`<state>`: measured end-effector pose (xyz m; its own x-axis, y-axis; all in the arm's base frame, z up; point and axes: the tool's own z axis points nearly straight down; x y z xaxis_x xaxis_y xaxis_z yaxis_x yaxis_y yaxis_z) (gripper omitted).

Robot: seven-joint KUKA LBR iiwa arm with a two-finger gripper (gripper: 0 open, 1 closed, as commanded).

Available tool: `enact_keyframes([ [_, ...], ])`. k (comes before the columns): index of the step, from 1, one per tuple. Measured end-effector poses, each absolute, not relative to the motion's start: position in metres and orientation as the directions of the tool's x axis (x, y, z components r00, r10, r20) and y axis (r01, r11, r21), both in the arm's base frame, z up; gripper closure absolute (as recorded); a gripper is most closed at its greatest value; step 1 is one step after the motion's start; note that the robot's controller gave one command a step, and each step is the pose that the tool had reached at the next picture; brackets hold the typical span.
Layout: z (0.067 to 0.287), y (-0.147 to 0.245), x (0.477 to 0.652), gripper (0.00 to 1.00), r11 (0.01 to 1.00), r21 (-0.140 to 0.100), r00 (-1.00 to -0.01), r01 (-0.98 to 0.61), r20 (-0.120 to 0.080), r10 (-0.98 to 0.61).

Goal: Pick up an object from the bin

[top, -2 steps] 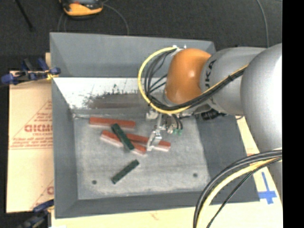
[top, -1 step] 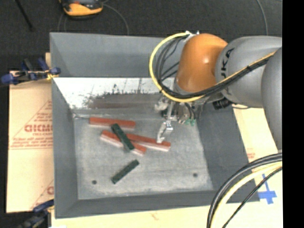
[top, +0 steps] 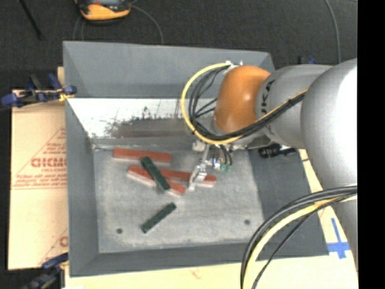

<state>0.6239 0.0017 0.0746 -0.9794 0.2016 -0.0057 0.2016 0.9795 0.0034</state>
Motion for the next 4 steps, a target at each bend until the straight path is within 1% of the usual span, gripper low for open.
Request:
enact_keyframes([
  [1,0.084,0.003,0.623,1.0,0.98,0.003,-0.98,0.199,-0.004,0.199],
  [2,0.084,0.003,0.623,1.0,0.98,0.003,-0.98,0.199,-0.004,0.199],
  [3,0.088,0.003,0.622,1.0,0.98,0.002,-0.98,0.199,0.0,0.199],
  [4,0.108,0.003,0.62,1.0,0.98,0.001,-0.98,0.198,0.007,0.198],
])
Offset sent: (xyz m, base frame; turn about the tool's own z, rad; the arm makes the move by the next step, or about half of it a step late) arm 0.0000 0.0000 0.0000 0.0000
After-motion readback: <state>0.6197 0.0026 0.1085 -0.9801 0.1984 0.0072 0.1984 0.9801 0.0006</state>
